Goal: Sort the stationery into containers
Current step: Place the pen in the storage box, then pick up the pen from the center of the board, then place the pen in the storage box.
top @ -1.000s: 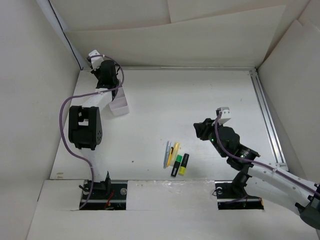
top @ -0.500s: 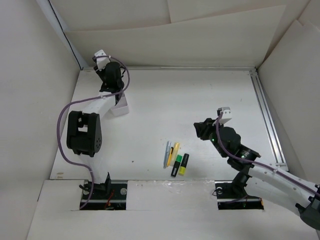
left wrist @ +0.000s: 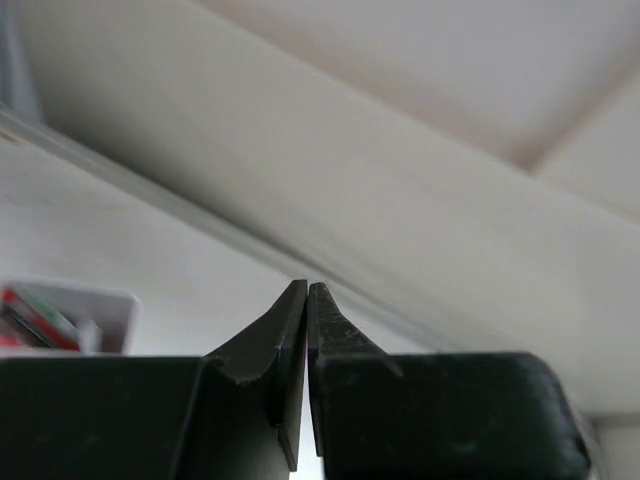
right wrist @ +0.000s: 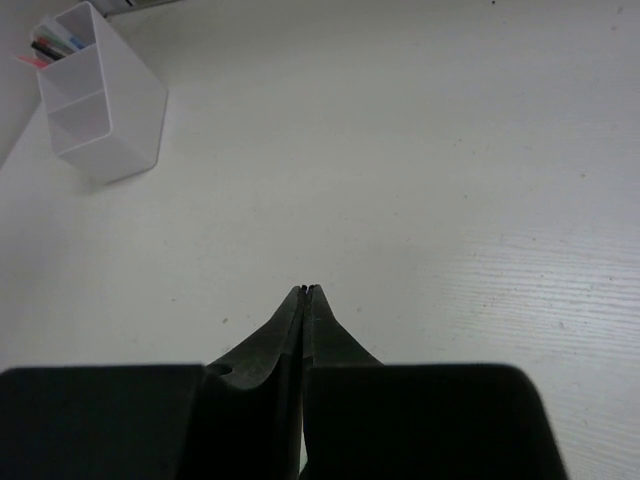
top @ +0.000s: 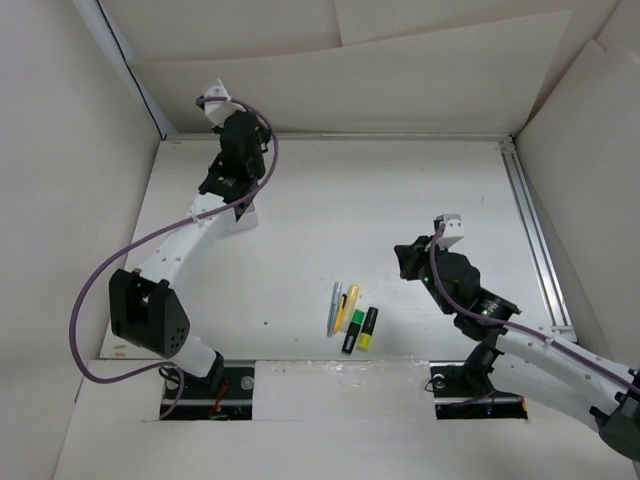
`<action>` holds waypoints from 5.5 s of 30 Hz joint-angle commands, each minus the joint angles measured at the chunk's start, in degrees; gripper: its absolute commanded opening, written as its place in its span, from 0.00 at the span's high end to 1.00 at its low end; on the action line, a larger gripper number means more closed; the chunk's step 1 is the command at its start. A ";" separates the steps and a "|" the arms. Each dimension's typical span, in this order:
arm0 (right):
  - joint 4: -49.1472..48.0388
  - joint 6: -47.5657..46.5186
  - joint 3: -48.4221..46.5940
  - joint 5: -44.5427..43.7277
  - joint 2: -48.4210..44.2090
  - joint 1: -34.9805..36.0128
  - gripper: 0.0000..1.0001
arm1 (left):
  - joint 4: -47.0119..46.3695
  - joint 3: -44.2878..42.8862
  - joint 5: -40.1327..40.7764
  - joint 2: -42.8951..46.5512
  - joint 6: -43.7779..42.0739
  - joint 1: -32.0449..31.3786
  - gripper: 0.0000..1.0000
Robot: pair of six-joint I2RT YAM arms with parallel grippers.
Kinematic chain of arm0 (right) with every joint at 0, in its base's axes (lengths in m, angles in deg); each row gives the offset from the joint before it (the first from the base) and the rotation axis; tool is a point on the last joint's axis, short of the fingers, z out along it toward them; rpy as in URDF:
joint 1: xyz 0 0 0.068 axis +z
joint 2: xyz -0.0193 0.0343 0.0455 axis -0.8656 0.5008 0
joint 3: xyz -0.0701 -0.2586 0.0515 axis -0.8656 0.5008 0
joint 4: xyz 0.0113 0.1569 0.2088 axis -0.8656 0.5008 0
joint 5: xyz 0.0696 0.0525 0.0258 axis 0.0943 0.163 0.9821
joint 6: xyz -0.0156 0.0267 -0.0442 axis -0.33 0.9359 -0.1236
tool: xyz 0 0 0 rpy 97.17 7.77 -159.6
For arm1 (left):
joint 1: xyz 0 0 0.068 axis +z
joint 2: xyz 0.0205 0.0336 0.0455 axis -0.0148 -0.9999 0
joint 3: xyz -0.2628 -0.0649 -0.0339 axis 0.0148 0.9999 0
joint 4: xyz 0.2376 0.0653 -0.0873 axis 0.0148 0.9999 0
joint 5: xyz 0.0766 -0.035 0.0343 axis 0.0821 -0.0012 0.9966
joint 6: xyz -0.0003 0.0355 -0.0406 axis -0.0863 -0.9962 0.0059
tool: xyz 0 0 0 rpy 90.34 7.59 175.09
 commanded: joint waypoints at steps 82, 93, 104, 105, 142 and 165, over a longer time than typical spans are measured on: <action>3.75 0.59 -3.72 3.08 3.25 -5.04 0.78 | 21.69 26.37 -1.53 -9.61 20.77 -40.78 0.73; 3.75 0.59 -3.72 3.08 2.72 -5.04 0.78 | 21.16 27.07 -2.06 -10.23 20.24 -40.78 0.85; 3.75 0.59 -3.72 3.08 1.67 -5.04 0.78 | 18.10 30.41 0.31 0.48 20.95 -33.58 1.00; 3.75 0.59 -3.20 3.08 1.67 -5.04 0.78 | 16.87 30.94 0.31 2.06 20.33 -32.00 1.00; 2.08 0.06 -2.14 6.24 -0.62 -5.57 0.78 | -20.92 23.30 25.98 -1.87 -7.25 3.96 1.00; -0.73 -0.99 -0.03 8.35 -4.22 -5.57 0.78 | -45.20 23.38 32.83 -15.41 -26.61 1.41 1.00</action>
